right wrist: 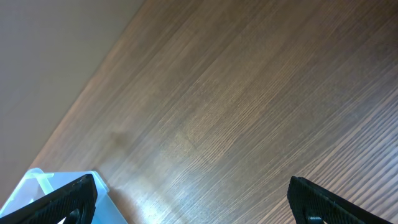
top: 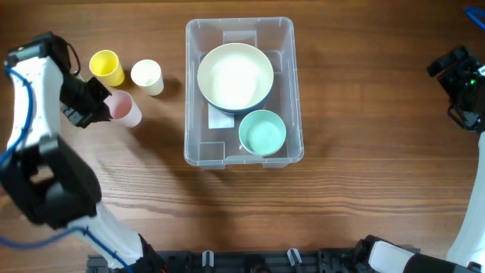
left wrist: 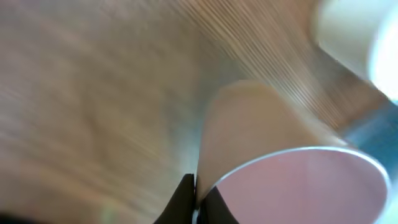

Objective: Pack container
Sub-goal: 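Grasp the pink cup with the left gripper, then place the pink cup in the container's front left and release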

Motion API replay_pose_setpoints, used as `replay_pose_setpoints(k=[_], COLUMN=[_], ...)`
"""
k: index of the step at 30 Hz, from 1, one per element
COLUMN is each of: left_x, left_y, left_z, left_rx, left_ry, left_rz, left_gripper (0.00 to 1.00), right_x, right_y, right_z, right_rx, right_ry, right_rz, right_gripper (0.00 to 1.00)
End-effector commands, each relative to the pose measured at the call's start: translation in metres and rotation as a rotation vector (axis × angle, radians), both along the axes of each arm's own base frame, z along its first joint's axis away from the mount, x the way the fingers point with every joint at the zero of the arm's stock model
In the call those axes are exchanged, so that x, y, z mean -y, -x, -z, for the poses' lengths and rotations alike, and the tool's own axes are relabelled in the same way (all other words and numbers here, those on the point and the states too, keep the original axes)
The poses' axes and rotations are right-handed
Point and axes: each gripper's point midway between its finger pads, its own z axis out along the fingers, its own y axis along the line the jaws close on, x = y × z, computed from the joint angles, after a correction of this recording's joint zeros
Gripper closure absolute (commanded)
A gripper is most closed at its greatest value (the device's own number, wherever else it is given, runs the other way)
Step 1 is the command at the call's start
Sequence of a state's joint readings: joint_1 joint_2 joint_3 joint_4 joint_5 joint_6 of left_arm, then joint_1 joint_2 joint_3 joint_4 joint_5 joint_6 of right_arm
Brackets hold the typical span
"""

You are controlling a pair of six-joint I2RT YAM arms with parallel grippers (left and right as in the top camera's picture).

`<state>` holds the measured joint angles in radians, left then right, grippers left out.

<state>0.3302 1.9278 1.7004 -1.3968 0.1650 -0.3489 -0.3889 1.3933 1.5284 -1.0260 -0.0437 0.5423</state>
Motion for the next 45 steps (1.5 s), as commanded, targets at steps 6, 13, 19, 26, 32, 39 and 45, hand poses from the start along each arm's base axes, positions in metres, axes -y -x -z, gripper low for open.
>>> replay_pose_setpoints(k=[6,13,19,26,32,39,45], left_x=[0.166,0.253,0.257,0.252,0.233,0.237,0.228], left_y=[0.050,0.040,0.017,0.016,0.013,0.001,0.007], left_z=[-0.187,-0.153,-0.048,-0.008,-0.002,0.011,0.006], left_rx=[0.621,0.574,0.240,0.105,0.074,0.122,0.091], left_ry=[-0.050,-0.157,-0.281,-0.321,-0.337,-0.327,-0.290], left_rz=[0.452,0.598,0.574,0.555,0.520,0.605,0.576], left_gripper=[0.96,0.96,0.96,0.96,0.96,0.94,0.69], right_x=[0.003,0.003,0.003,0.003,0.003,0.003,0.003], right_y=[-0.002,-0.002,-0.002,-0.002,-0.002,-0.002,-0.002], right_z=[-0.001,-0.001,-0.001,-0.001,-0.001,-0.001,-0.001], right_rx=[0.000,0.000,0.000,0.000,0.000,0.000,0.000], right_ry=[0.005,0.005,0.005,0.005,0.005,0.006,0.005], right_rz=[0.015,0.015,0.014,0.015,0.014,0.014,0.014], right_gripper=[0.00,0.00,0.00,0.00,0.00,0.00,0.00])
